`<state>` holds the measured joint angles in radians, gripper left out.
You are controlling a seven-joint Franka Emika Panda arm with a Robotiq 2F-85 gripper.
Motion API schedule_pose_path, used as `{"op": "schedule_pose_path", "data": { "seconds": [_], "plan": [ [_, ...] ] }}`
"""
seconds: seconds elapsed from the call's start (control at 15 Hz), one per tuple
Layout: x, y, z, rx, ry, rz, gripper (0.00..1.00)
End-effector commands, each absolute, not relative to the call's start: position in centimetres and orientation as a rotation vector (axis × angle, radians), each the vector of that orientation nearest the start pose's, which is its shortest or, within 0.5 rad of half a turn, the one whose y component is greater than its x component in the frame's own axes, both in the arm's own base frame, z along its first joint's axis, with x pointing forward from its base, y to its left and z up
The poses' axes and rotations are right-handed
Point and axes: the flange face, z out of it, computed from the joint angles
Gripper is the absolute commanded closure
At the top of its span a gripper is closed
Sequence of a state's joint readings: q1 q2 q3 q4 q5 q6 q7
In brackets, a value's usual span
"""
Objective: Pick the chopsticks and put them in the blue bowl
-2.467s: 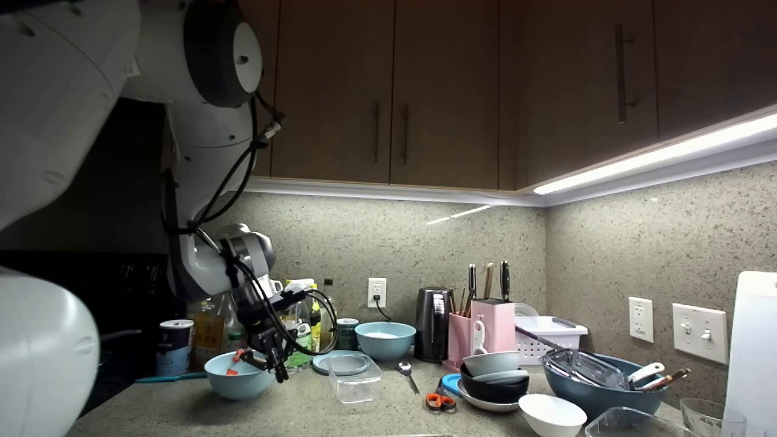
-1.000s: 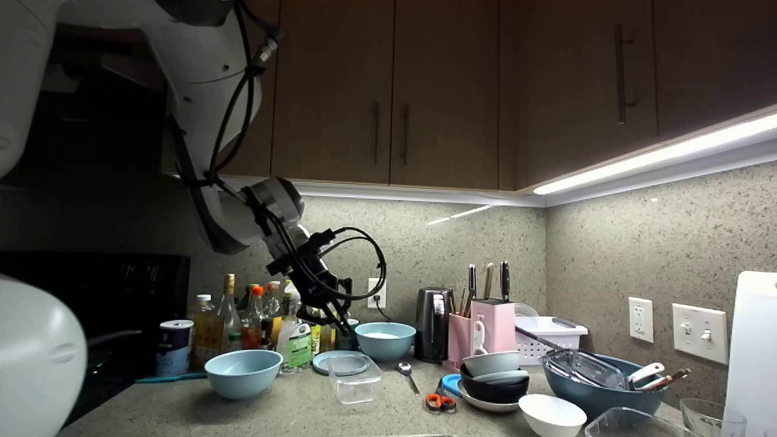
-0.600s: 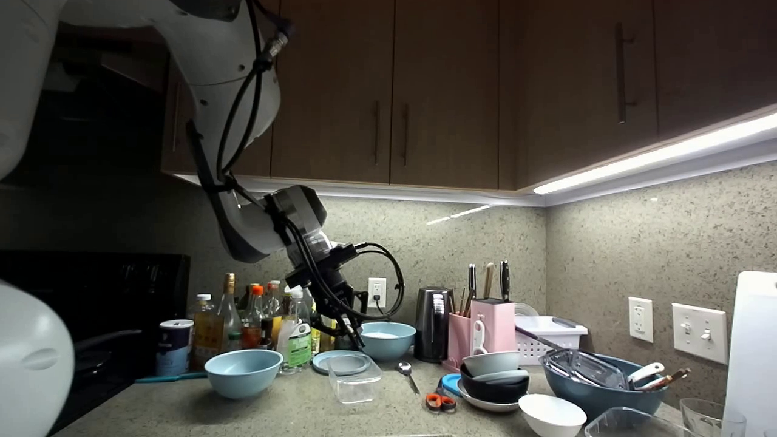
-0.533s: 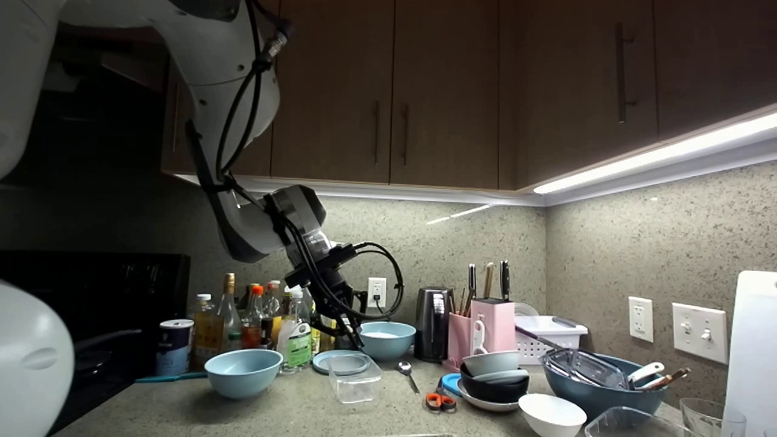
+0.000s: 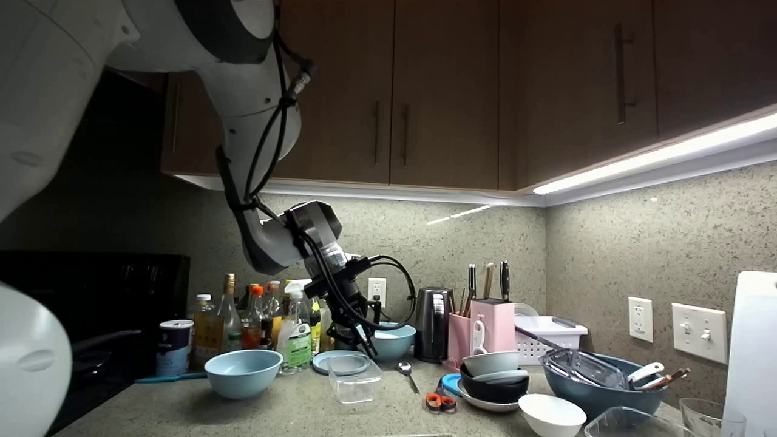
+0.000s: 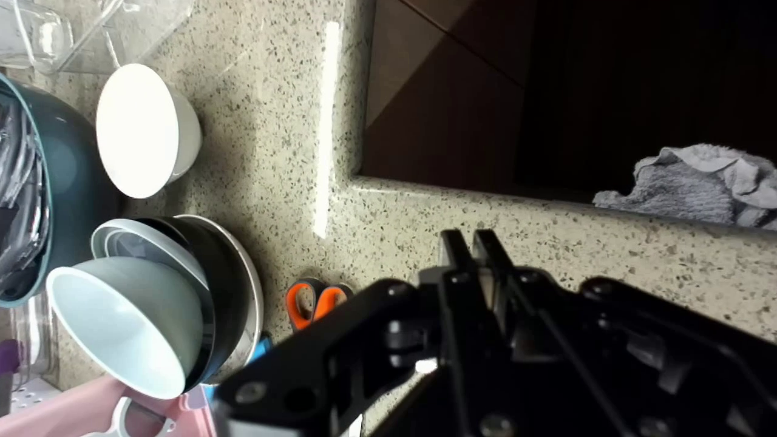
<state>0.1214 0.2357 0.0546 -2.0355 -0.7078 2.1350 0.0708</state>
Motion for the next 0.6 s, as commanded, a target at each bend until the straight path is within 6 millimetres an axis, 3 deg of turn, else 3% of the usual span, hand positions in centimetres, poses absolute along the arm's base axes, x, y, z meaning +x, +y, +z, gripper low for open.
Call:
{"op": "schedule_pose_path", "data": {
  "seconds": [0.0,0.53],
  "plan": [
    [60.3,7.4,30.9,2.479,0.741,-0.114,0.94],
    [62.7,9.0,27.1,2.486,0.803,-0.171,0.94]
  ]
}}
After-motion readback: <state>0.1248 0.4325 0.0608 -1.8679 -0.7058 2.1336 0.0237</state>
